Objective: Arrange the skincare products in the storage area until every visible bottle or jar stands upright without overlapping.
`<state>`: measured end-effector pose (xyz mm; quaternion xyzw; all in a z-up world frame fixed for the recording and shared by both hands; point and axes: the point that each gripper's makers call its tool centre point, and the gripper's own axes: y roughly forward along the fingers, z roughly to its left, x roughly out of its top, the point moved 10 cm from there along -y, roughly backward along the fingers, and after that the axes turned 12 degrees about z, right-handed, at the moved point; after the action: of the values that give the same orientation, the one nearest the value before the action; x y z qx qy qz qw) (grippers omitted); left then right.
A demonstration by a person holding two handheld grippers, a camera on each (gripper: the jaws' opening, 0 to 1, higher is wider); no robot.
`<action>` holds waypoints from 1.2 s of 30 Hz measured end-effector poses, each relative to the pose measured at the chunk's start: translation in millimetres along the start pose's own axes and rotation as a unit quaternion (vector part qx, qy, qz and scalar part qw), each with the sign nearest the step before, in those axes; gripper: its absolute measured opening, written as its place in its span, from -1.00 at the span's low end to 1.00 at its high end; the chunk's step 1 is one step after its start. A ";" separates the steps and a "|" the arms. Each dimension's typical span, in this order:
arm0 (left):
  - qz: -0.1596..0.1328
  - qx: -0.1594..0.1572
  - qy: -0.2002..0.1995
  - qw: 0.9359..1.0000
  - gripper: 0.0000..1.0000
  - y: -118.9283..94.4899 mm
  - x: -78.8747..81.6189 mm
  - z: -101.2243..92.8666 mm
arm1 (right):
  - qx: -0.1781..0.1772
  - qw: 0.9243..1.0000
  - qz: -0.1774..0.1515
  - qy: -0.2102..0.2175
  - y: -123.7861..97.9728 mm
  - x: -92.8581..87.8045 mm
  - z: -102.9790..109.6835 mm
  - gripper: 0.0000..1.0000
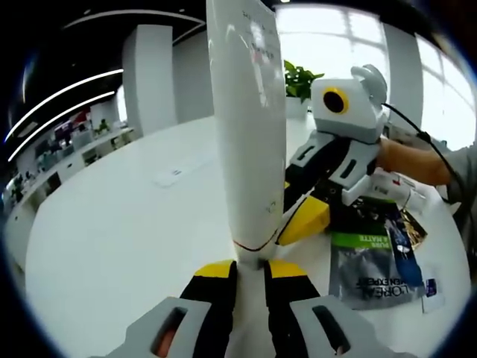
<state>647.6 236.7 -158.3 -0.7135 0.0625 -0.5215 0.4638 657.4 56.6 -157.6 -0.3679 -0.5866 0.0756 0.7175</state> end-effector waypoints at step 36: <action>-0.009 -0.012 -0.008 1.000 -0.70 -4.8 4.7 -2.4 | -0.012 1.000 -0.016 0.000 -11.3 -2.4 -7.3 -0.70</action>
<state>645.9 235.3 -151.6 -0.7238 0.0586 -0.5192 0.4507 659.6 44.0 -152.8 -0.3669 -0.5938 0.0569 0.7139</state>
